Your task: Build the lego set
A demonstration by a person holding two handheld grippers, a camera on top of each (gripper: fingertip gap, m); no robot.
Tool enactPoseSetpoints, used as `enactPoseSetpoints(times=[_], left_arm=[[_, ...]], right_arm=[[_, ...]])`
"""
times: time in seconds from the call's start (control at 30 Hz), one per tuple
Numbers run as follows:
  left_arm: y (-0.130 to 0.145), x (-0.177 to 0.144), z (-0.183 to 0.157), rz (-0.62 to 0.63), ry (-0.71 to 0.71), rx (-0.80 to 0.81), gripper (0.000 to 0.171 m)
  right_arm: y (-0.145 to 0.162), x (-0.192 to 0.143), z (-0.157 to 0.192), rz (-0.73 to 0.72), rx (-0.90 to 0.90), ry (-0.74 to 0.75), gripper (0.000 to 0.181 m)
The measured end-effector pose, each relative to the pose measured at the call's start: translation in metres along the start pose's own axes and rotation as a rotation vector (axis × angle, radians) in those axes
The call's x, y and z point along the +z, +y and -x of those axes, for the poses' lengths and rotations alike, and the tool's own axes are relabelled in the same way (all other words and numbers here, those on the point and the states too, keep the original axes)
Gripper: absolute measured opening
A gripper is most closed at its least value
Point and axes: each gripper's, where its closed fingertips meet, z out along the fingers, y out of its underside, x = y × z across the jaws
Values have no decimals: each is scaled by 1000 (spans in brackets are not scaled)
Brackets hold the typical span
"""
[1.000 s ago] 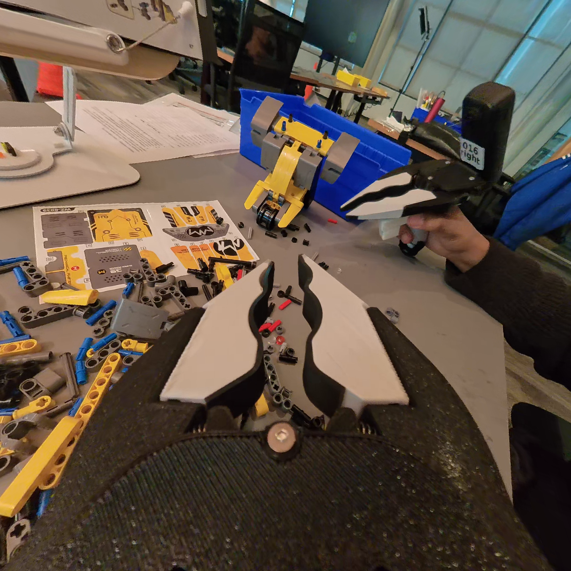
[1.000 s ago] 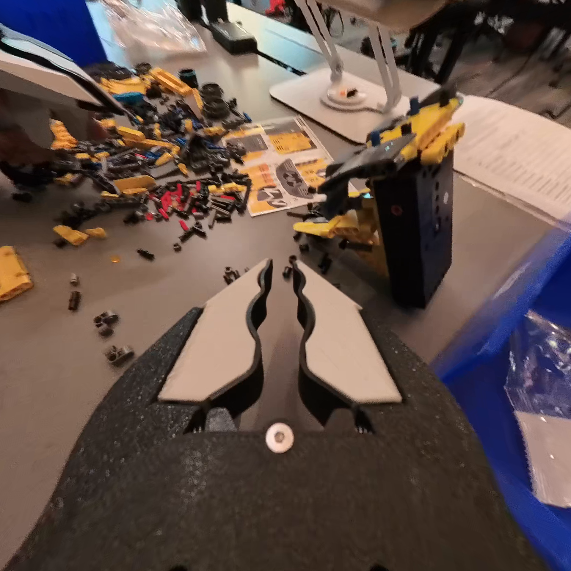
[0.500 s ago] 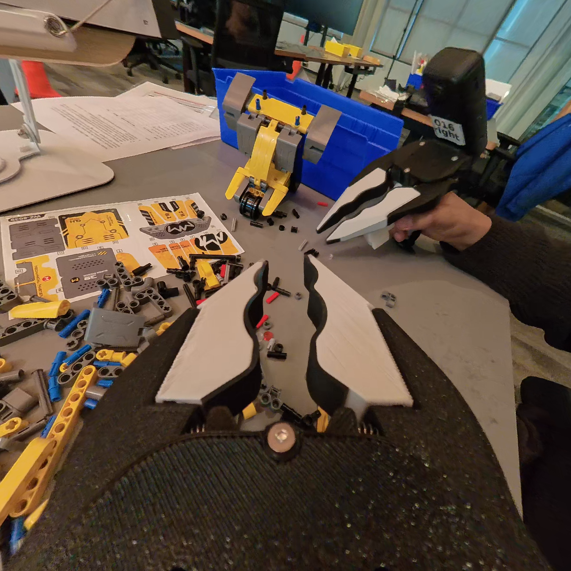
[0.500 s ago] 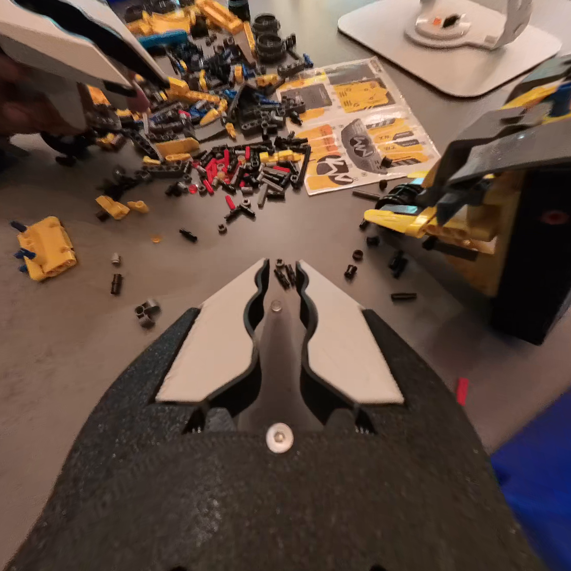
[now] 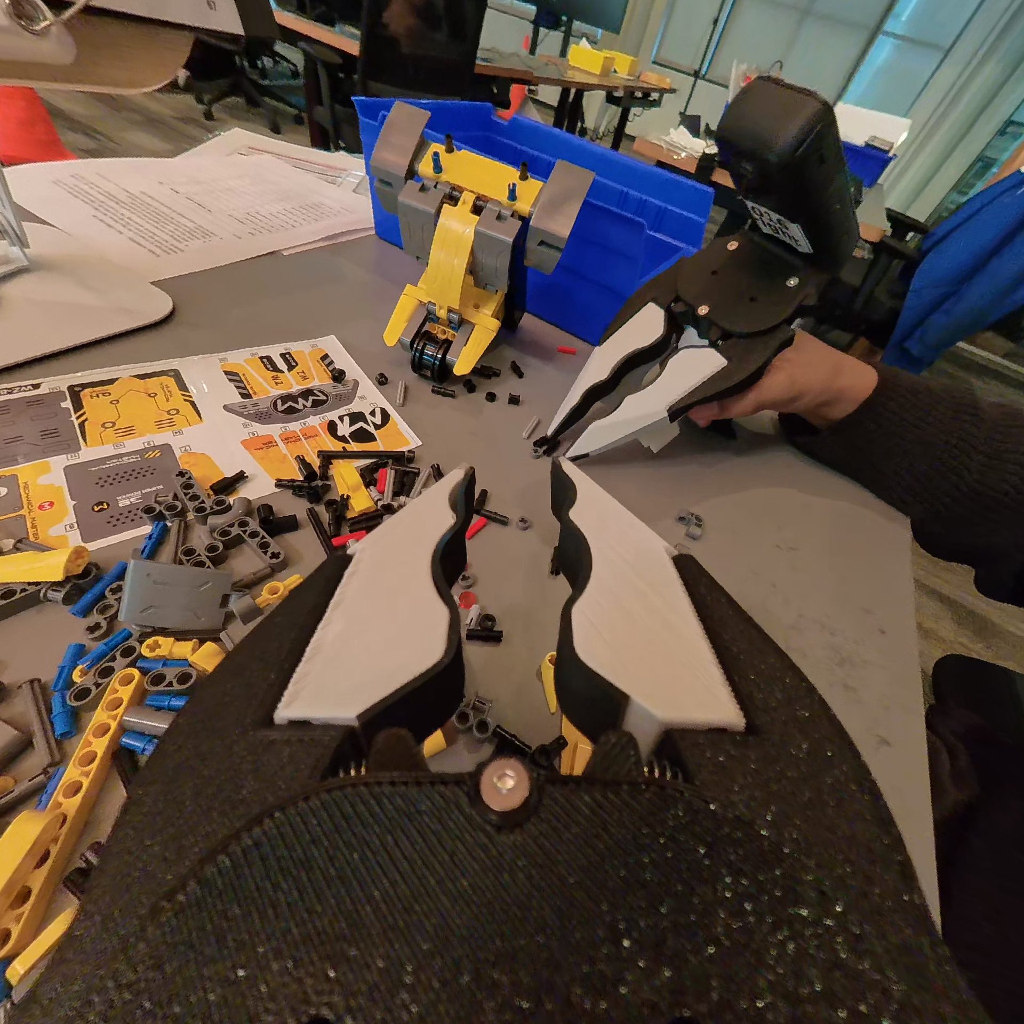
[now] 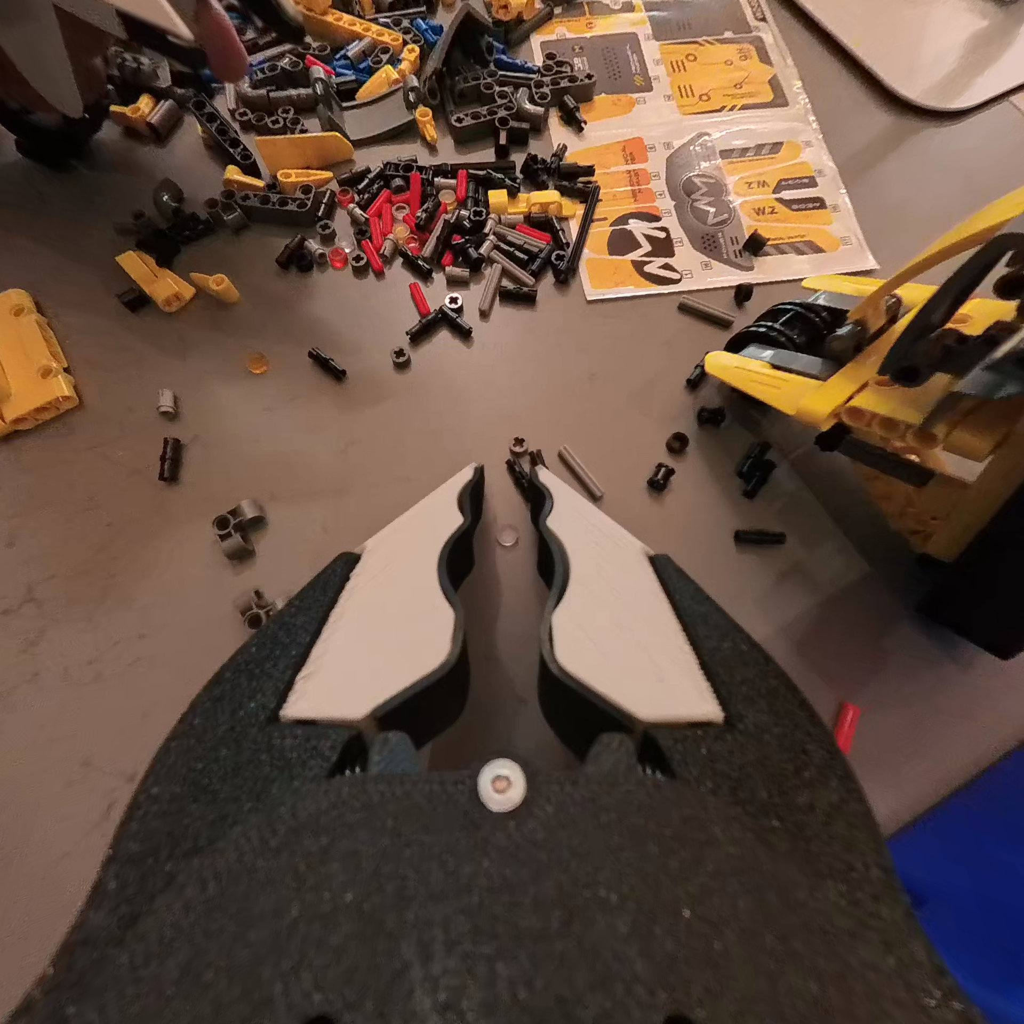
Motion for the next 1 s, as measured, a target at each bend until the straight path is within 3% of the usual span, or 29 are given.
enactPoseSetpoints(times=[0.27, 0.37, 0.5, 0.63, 0.77, 1.0], left_arm=[[-9, 2, -4, -33, 5, -21, 25], [-8, 6, -7, -21, 2, -3, 26], [0, 10, -12, 12, 10, 33, 28], [3, 13, -16, 29, 20, 55, 29], [4, 14, -18, 35, 21, 62, 29], [5, 15, -18, 38, 26, 57, 29]], right_arm=[[4, 3, -1, 33, -18, 5, 11], [4, 3, -1, 36, -42, 25, 0], [1, 1, 5, 17, -93, 28, 0], [2, 2, 6, 27, -93, 29, 25], [2, 3, 6, 32, -76, 26, 27], [0, 6, 11, 35, -76, 4, 9]])
